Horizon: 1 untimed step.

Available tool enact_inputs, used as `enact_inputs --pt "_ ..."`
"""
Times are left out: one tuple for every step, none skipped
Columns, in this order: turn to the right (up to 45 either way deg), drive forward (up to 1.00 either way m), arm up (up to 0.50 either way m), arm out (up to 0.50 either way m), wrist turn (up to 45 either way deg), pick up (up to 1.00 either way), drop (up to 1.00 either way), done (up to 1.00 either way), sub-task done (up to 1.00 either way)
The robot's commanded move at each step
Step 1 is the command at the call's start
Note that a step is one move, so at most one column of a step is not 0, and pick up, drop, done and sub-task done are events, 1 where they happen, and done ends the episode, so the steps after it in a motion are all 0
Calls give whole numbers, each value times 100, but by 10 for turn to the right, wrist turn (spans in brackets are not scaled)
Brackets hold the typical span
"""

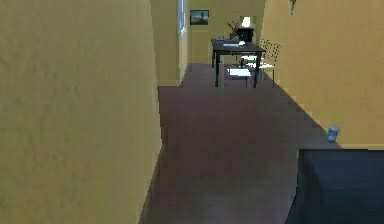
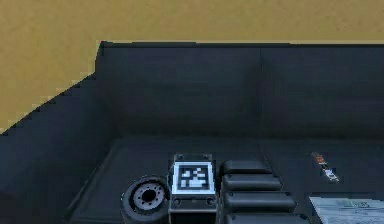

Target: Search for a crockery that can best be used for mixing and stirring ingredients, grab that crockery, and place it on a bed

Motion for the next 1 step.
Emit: enact_inputs --pt "0 100 0 0 0 0 0 0 0"
